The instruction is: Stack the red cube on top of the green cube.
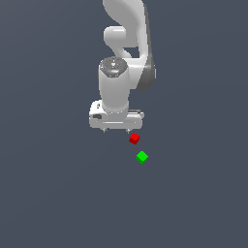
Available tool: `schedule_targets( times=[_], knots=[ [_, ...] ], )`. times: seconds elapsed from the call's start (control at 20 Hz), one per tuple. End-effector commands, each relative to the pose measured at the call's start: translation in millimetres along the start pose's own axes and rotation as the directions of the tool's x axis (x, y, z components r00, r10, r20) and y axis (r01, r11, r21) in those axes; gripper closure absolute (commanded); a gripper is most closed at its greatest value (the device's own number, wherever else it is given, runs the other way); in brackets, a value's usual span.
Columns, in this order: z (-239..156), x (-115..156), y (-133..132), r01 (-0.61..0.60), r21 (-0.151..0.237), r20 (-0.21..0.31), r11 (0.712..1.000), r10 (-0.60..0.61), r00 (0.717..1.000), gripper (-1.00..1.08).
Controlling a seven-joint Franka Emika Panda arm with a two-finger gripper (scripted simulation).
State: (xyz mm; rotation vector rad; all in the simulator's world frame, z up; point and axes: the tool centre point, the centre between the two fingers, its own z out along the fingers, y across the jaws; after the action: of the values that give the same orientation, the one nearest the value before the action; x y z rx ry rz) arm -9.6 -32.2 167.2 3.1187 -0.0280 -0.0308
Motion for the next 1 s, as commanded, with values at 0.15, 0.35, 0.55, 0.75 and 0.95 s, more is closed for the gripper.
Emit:
schedule_targets(
  times=[0.15,0.35,0.55,0.75,0.95],
  knots=[
    [1,-1,-1,-0.005,0.000,0.000,1.000,0.005,1.000,-0.92],
    [5,-4,-3,-0.029,0.001,-0.001,1.000,0.029,1.000,-0.92],
    [12,-10,-9,-0.072,0.003,-0.001,0.997,0.072,0.997,-0.92],
    [22,-17,-16,-0.133,0.006,-0.002,0.991,0.133,0.991,-0.92],
    [35,-27,-27,-0.210,0.010,-0.003,0.978,0.210,0.978,-0.92]
  ],
)
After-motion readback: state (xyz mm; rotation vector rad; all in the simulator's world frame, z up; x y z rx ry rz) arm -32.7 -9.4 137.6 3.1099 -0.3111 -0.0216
